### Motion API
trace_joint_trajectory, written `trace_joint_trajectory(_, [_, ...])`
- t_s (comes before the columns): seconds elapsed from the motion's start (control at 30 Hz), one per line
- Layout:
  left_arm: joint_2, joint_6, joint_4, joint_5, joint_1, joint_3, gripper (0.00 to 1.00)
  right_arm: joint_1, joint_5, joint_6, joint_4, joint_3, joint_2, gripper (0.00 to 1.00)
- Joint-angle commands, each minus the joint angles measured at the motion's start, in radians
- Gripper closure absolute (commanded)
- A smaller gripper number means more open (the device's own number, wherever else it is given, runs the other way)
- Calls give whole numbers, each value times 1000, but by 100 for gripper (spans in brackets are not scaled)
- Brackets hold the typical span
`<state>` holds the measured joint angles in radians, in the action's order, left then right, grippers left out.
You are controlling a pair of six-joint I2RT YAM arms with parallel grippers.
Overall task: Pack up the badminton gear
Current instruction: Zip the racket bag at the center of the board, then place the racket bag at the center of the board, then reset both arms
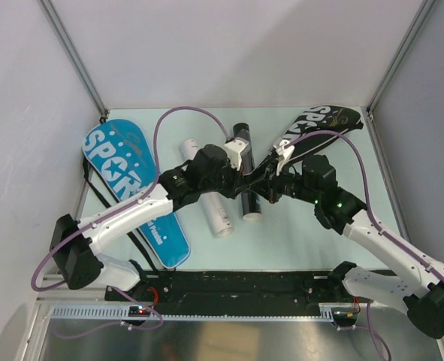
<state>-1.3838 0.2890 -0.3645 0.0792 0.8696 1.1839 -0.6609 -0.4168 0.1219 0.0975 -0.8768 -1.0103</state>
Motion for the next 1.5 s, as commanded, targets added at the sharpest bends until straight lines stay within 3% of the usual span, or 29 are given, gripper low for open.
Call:
trace_joint_trajectory(0.0, [-30,47,90,4,35,69,100,-85,55,24,0,2,6,100])
trace_joint_trajectory(0.27, [-51,49,91,-21,71,74,100,-89,291,131,51,91,99,98])
trace_joint_trajectory(0.43, [-87,65,98,-114,141,47,100,-88,465,237,216,94,171,66])
trace_joint_trajectory(0.53, [-124,97,113,-141,182,34,95,-88,488,264,326,95,249,51])
trace_joint_trajectory(0.57, [-138,111,120,-142,191,33,92,-86,493,262,353,92,277,43])
trace_joint_trajectory(0.63, [-157,138,133,-135,207,35,86,-83,531,258,404,86,375,15])
trace_joint_trajectory(0.7, [-160,162,147,-114,214,38,78,-82,593,248,446,79,459,4])
trace_joint_trajectory(0.9, [-104,169,157,-107,216,87,35,-75,783,313,564,37,589,1])
trace_joint_trajectory(0.97, [-71,152,157,-122,214,101,11,-74,839,363,602,22,596,1])
trace_joint_trajectory(1.0, [-53,140,155,-132,213,106,6,-73,846,370,623,13,595,1])
trace_joint_trajectory(1.1, [28,97,150,-198,210,113,1,-73,853,325,694,-35,577,0])
trace_joint_trajectory(1.23, [154,11,144,-338,209,90,0,-72,904,397,742,-68,590,1])
trace_joint_trajectory(1.47, [402,-109,143,-585,210,-12,0,-72,856,404,754,-122,639,0])
